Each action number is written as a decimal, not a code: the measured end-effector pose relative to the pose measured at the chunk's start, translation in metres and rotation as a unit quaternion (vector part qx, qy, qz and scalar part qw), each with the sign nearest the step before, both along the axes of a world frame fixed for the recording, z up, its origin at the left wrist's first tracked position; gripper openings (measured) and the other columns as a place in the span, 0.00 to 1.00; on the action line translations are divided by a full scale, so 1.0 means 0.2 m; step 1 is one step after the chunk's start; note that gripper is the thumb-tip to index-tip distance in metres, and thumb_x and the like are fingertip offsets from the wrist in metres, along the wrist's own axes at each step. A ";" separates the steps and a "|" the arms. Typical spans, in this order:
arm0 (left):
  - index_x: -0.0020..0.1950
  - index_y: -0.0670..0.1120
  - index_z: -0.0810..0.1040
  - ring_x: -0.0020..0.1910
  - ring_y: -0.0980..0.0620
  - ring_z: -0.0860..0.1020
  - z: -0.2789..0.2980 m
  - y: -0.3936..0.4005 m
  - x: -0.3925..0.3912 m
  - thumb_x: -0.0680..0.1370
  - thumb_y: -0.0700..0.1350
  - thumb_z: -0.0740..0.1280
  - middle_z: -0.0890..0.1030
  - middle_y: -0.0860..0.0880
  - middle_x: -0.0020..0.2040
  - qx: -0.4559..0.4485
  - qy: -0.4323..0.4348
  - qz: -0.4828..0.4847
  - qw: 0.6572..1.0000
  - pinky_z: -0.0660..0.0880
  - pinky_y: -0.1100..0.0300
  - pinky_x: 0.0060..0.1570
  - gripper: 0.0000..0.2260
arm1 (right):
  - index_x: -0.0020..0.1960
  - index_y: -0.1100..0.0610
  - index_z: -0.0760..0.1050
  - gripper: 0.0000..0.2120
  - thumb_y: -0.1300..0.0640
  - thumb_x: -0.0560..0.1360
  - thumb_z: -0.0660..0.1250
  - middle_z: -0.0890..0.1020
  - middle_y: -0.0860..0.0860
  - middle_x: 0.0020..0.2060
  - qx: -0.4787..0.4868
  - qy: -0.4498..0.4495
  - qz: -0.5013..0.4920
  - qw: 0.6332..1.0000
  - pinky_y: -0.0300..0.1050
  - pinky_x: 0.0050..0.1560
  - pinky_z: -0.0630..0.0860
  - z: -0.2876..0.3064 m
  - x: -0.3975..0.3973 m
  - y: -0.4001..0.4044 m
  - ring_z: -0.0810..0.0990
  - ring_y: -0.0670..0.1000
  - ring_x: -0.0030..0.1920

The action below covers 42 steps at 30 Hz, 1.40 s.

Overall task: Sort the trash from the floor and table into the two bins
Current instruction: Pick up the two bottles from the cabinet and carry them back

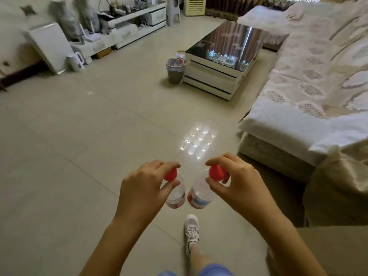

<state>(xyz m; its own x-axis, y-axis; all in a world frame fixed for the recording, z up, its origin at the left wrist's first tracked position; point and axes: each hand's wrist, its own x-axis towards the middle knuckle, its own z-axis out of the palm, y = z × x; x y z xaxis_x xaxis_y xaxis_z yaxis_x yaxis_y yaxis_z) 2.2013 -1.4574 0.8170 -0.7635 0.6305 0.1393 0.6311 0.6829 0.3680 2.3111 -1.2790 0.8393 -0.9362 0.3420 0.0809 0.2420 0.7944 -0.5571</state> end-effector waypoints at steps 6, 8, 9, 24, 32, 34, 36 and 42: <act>0.60 0.59 0.78 0.44 0.56 0.80 -0.02 0.23 -0.46 0.72 0.55 0.72 0.82 0.59 0.49 -0.003 -0.012 0.052 0.999 0.71 0.67 0.38 0.16 | 0.59 0.45 0.74 0.18 0.50 0.70 0.72 0.71 0.36 0.49 0.005 -0.015 0.051 0.999 0.34 0.44 0.76 -0.05 -0.56 0.31 0.76 0.43 0.43; 0.59 0.58 0.78 0.43 0.57 0.80 -0.01 0.32 -0.61 0.71 0.55 0.72 0.82 0.59 0.49 -0.012 -0.010 0.065 0.998 0.67 0.71 0.37 0.16 | 0.59 0.45 0.74 0.18 0.50 0.70 0.72 0.71 0.36 0.49 -0.001 -0.022 0.068 0.997 0.36 0.45 0.77 -0.05 -0.75 0.41 0.76 0.44 0.43; 0.58 0.59 0.79 0.42 0.57 0.80 0.00 0.35 -0.69 0.71 0.55 0.73 0.82 0.60 0.48 -0.016 -0.010 0.073 0.997 0.64 0.72 0.37 0.16 | 0.59 0.45 0.74 0.18 0.49 0.70 0.72 0.72 0.36 0.49 -0.003 -0.024 0.080 0.997 0.38 0.46 0.78 -0.05 -0.84 0.45 0.77 0.45 0.42; 0.59 0.59 0.77 0.44 0.56 0.80 -0.02 0.57 -1.97 0.70 0.54 0.74 0.82 0.60 0.50 0.009 -0.008 0.193 0.981 0.72 0.64 0.38 0.19 | 0.56 0.44 0.76 0.16 0.52 0.70 0.73 0.75 0.36 0.47 0.007 -0.036 0.156 0.987 0.29 0.36 0.69 -0.06 -2.30 0.82 0.75 0.38 0.36; 0.57 0.59 0.78 0.44 0.57 0.80 -0.01 0.73 -2.85 0.69 0.55 0.74 0.82 0.61 0.48 -0.001 -0.013 0.168 0.986 0.65 0.70 0.36 0.17 | 0.58 0.44 0.75 0.17 0.51 0.71 0.72 0.76 0.38 0.51 0.013 -0.058 0.160 0.985 0.36 0.43 0.77 -0.04 -3.08 0.94 0.78 0.43 0.42; 0.57 0.59 0.78 0.45 0.58 0.79 -0.01 0.80 -3.05 0.70 0.55 0.73 0.81 0.61 0.49 0.003 -0.025 0.155 0.988 0.64 0.72 0.36 0.16 | 0.59 0.43 0.75 0.17 0.51 0.71 0.71 0.75 0.36 0.51 0.007 -0.064 0.150 0.987 0.36 0.44 0.77 -0.03 -3.24 1.01 0.78 0.42 0.43; 0.57 0.60 0.78 0.46 0.58 0.79 -0.01 0.90 -3.24 0.70 0.56 0.73 0.81 0.62 0.49 0.008 -0.035 0.150 0.988 0.66 0.71 0.37 0.16 | 0.58 0.42 0.74 0.16 0.50 0.71 0.71 0.73 0.34 0.49 0.003 -0.066 0.136 0.988 0.33 0.42 0.76 -0.04 -3.39 1.10 0.77 0.41 0.41; 0.56 0.61 0.77 0.47 0.61 0.78 -0.06 1.25 -3.84 0.70 0.57 0.72 0.80 0.64 0.50 0.012 -0.043 0.126 0.991 0.72 0.67 0.39 0.15 | 0.57 0.39 0.73 0.17 0.48 0.71 0.71 0.71 0.30 0.46 -0.006 -0.072 0.117 0.991 0.32 0.40 0.75 -0.12 -3.96 1.43 0.76 0.39 0.40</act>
